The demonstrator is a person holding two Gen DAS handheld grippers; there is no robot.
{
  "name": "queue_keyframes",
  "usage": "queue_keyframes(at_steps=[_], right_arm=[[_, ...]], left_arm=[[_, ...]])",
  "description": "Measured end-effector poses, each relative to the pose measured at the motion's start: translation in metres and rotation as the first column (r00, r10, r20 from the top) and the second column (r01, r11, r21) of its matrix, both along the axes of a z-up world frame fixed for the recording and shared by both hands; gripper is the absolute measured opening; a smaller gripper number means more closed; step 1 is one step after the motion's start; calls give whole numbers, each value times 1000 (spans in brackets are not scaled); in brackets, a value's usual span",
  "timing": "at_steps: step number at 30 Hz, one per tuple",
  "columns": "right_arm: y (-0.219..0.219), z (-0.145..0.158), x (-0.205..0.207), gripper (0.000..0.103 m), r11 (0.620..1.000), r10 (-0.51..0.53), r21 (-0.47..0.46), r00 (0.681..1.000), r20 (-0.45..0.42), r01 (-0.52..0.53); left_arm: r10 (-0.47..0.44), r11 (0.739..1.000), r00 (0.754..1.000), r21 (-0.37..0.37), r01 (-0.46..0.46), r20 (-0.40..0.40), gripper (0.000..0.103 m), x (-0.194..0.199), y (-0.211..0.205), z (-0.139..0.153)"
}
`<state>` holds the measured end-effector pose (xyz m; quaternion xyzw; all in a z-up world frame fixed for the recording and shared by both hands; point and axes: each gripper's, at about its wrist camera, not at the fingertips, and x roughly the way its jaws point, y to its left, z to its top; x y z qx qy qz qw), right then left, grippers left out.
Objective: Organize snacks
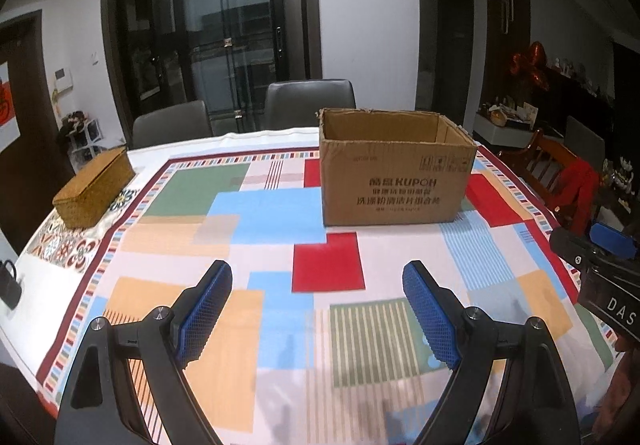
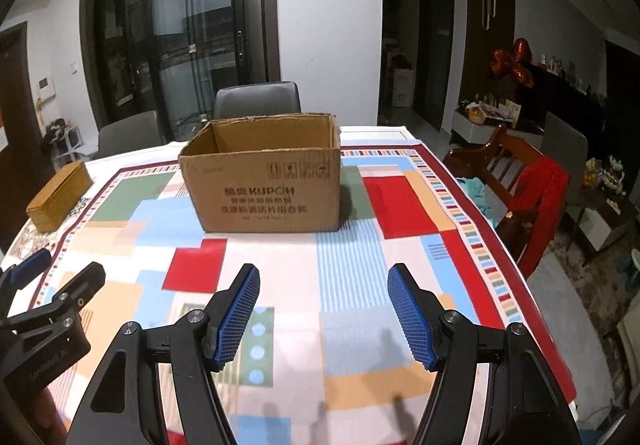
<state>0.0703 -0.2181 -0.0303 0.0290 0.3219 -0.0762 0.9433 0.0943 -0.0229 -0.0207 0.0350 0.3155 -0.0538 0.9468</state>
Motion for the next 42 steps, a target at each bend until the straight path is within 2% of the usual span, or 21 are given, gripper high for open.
queue_keyframes(at_steps=[6, 14, 17, 24, 42], right_arm=[[-3, 10, -18, 67, 998, -55, -15, 998, 33, 55], [-1, 9, -27, 68, 998, -47, -30, 999, -10, 47], [-2, 9, -28, 78, 997, -62, -37, 998, -19, 61], [-4, 8, -30, 78, 997, -71, -37, 997, -27, 70], [-2, 7, -29, 78, 997, -69, -37, 997, -20, 68]], left_arm=[[17, 1000, 1000, 3, -17, 3, 92, -17, 8, 1], [26, 1000, 1000, -7, -26, 3, 94, -30, 15, 9], [37, 999, 999, 4, -37, 3, 100, -34, 17, 10], [53, 999, 999, 11, -53, -4, 103, -36, 18, 11], [50, 999, 999, 8, -50, -3, 103, -36, 17, 12]])
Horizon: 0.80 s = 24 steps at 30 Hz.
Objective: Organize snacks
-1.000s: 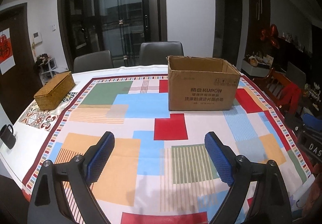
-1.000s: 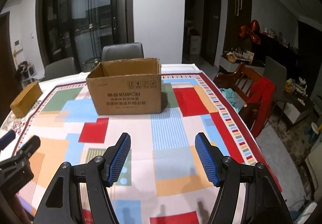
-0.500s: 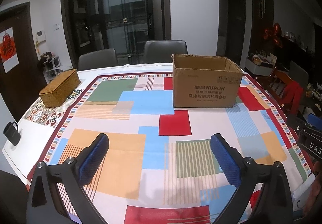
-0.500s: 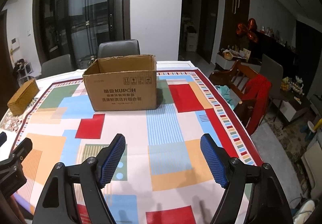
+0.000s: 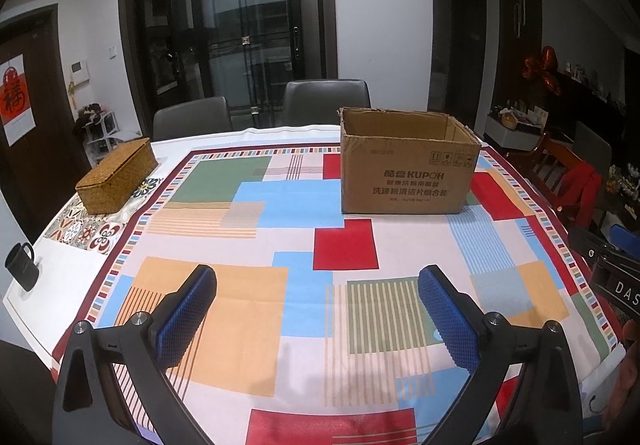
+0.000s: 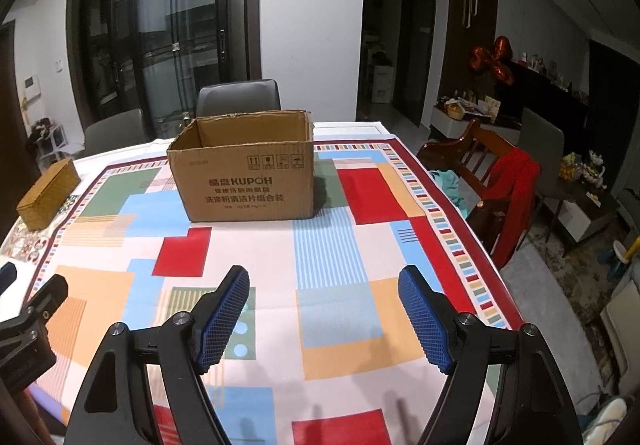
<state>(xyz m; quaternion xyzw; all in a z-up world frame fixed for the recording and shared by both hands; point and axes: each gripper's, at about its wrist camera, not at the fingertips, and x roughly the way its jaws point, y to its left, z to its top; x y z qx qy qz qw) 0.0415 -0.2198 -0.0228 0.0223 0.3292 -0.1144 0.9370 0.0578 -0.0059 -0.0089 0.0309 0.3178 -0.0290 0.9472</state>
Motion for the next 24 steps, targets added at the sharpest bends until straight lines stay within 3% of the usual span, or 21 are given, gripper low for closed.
queue_keyframes(at_steps=[24], right_arm=[[2, 4, -2, 78, 1000, 1, 1, 1000, 16, -1]], left_arm=[[-4, 1000, 1000, 2, 4, 14, 103, 1, -2, 3]])
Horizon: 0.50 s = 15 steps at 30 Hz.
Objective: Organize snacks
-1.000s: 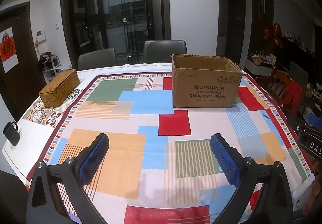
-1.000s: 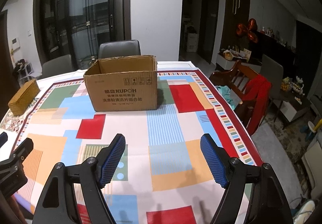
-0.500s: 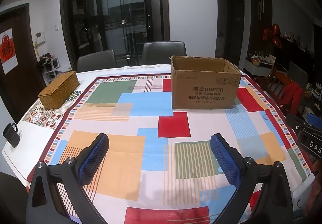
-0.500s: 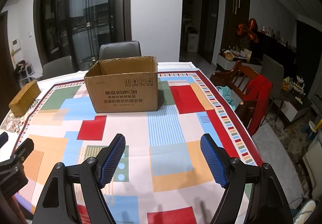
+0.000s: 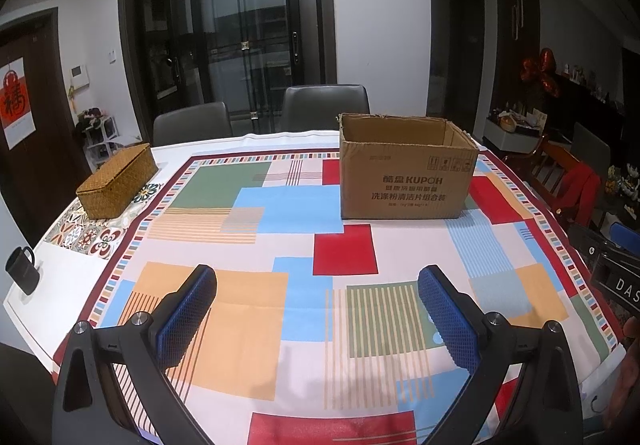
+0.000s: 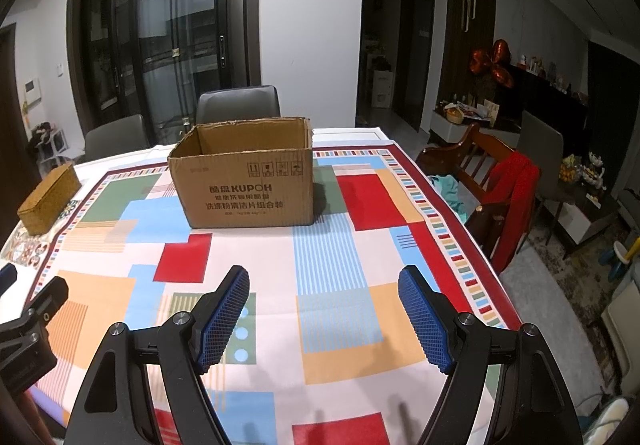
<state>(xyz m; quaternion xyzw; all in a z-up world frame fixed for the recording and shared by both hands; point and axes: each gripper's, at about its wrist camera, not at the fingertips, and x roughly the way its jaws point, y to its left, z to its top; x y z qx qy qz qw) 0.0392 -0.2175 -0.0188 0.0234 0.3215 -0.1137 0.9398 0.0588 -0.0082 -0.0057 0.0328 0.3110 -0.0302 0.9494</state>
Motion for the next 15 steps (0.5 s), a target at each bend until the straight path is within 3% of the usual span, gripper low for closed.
queue_keyframes(at_steps=[15], right_arm=[[0, 0, 0, 78, 1000, 0, 2, 1000, 0, 0]], left_arm=[[-1, 1000, 1000, -1, 1, -2, 103, -1, 0, 2]])
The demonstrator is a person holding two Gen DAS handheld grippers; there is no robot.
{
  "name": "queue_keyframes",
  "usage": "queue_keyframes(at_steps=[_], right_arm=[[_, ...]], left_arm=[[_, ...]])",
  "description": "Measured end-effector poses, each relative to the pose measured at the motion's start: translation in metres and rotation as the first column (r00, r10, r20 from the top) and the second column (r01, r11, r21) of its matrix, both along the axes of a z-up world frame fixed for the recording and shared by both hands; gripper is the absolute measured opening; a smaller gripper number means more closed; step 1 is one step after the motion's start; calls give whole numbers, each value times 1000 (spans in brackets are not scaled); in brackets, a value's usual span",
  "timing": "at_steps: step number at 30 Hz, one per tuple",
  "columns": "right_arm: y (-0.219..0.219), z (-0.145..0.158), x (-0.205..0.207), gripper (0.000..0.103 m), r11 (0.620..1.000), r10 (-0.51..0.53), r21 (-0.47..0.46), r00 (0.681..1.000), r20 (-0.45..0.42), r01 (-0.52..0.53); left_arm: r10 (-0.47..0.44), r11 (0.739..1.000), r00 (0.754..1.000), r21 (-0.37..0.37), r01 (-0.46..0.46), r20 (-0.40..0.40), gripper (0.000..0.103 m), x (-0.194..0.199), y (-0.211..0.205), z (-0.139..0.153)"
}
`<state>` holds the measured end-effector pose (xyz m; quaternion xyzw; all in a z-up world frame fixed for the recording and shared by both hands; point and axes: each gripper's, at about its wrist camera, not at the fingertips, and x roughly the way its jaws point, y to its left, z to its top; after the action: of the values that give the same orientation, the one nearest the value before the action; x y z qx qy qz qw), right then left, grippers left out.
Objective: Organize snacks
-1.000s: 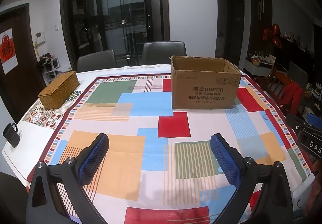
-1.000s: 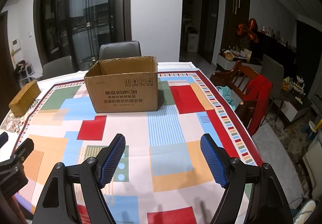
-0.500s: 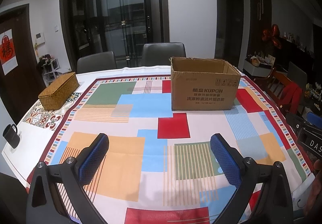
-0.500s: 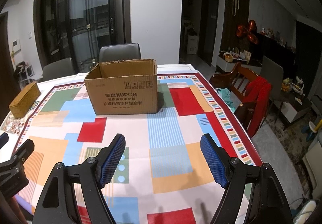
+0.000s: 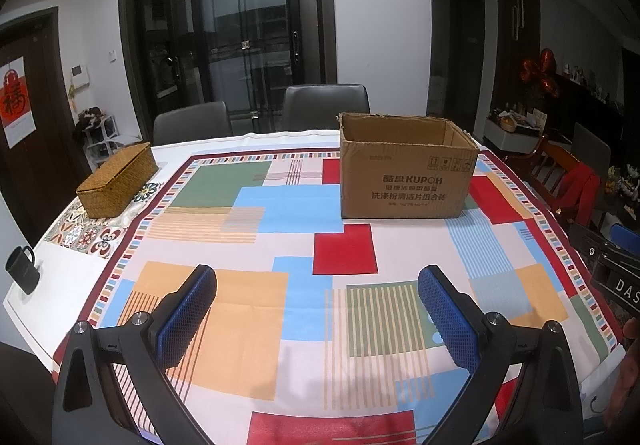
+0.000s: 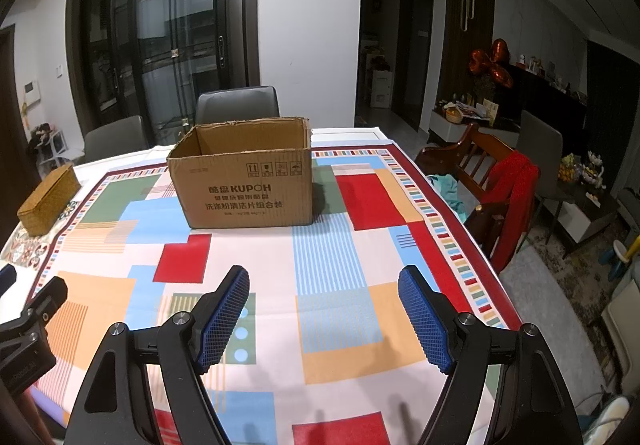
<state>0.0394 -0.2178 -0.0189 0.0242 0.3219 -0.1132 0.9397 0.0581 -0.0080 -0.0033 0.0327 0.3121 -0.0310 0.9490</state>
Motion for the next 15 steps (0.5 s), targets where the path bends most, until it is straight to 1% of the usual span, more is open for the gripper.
queue_keyframes(at_steps=[15], right_arm=[[-2, 0, -1, 78, 1000, -3, 3, 1000, -1, 3]], left_arm=[[4, 1000, 1000, 4, -4, -1, 103, -1, 1, 0]])
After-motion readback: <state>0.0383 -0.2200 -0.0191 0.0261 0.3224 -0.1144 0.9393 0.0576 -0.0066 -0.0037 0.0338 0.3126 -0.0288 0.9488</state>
